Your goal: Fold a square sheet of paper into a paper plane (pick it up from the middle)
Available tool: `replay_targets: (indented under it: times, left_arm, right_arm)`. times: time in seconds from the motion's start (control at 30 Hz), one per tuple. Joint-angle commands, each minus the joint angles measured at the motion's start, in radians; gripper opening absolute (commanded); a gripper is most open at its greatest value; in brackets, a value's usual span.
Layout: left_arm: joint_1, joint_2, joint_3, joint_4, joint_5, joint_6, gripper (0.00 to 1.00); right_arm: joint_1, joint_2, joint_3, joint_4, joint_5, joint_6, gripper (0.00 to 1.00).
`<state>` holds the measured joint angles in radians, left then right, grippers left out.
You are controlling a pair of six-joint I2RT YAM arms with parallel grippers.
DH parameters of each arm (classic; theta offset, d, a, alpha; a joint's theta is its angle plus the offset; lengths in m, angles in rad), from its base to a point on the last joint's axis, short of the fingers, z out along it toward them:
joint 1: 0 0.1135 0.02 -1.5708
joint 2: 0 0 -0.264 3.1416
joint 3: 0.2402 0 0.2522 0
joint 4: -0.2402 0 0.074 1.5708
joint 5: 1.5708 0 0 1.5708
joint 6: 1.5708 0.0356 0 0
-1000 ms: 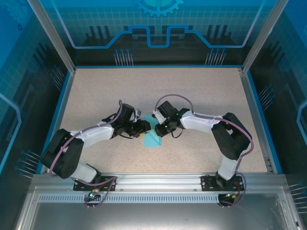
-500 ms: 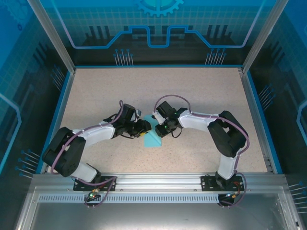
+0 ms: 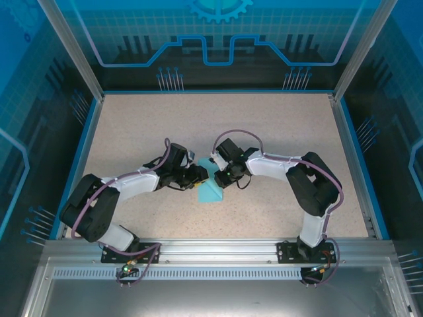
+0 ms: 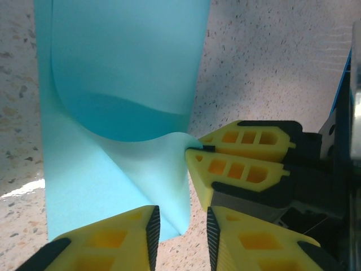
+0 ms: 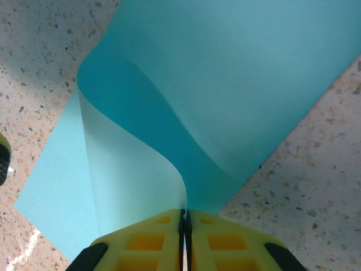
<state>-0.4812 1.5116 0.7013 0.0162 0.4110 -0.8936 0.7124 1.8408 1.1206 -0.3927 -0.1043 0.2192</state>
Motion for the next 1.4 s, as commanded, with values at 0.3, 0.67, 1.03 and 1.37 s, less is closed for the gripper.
replay_targets:
  times: [0.3,0.67,1.03,1.37]
  left_arm:
    - [-0.008,0.028,-0.049,0.087,0.002,-0.072,0.1]
    - [-0.008,0.075,-0.07,0.197,0.046,-0.13,0.0]
    - [-0.009,0.106,-0.071,0.236,0.078,-0.131,0.0]
    - [-0.018,0.153,-0.064,0.264,0.09,-0.134,0.0]
  right_arm:
    - [-0.016,0.025,0.009,-0.002,0.005,-0.006,0.12]
    - [-0.02,0.03,0.007,0.006,0.005,-0.004,0.12]
    - [-0.022,0.032,0.005,0.008,0.002,-0.006,0.12]
    - [-0.022,0.034,-0.001,0.013,0.003,-0.003,0.12]
